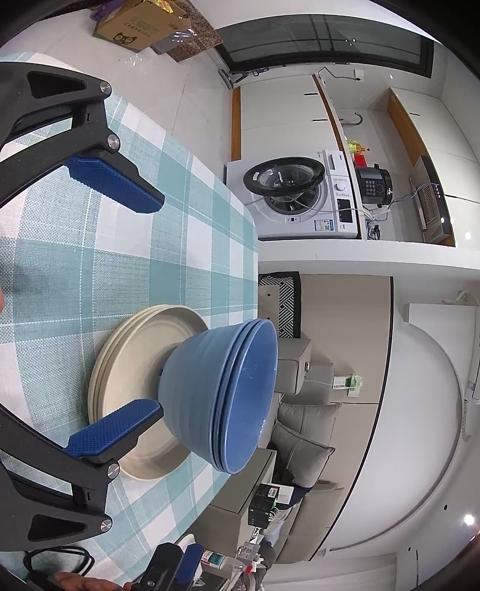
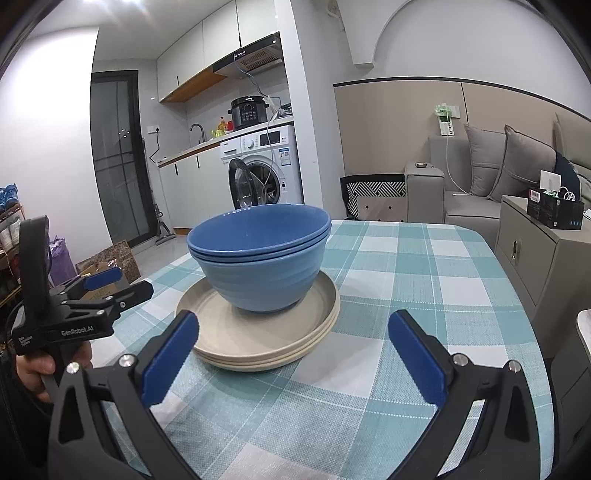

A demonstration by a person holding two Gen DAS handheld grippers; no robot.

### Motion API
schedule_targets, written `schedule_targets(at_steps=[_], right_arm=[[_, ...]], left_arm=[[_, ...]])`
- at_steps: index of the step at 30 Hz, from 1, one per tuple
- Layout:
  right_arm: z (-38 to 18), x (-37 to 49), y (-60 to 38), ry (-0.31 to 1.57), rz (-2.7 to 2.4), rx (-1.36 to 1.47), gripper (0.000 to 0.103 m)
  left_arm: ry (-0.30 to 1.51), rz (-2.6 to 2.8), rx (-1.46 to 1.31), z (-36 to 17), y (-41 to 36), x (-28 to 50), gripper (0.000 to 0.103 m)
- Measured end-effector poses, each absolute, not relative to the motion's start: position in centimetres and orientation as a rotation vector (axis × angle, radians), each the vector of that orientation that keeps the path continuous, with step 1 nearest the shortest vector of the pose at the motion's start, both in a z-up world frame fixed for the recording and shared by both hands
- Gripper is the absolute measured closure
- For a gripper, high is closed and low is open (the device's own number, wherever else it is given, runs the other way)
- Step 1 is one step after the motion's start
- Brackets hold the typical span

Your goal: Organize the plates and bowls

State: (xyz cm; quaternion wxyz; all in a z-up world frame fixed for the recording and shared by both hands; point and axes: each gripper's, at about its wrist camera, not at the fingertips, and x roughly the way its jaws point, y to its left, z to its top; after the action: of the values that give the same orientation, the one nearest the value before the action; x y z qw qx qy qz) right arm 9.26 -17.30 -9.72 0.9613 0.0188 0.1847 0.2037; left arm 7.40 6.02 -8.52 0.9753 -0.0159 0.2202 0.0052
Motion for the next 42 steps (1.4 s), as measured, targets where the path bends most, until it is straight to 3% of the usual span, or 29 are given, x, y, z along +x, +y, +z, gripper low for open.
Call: schedule_targets(at_steps=[42], right_arm=[[-9.72, 9.39, -17.72, 0.372, 0.416, 0.061, 0.000]], left_arm=[[0.456, 0.015, -0.066, -8.94, 6.50, 7.64, 0.000]])
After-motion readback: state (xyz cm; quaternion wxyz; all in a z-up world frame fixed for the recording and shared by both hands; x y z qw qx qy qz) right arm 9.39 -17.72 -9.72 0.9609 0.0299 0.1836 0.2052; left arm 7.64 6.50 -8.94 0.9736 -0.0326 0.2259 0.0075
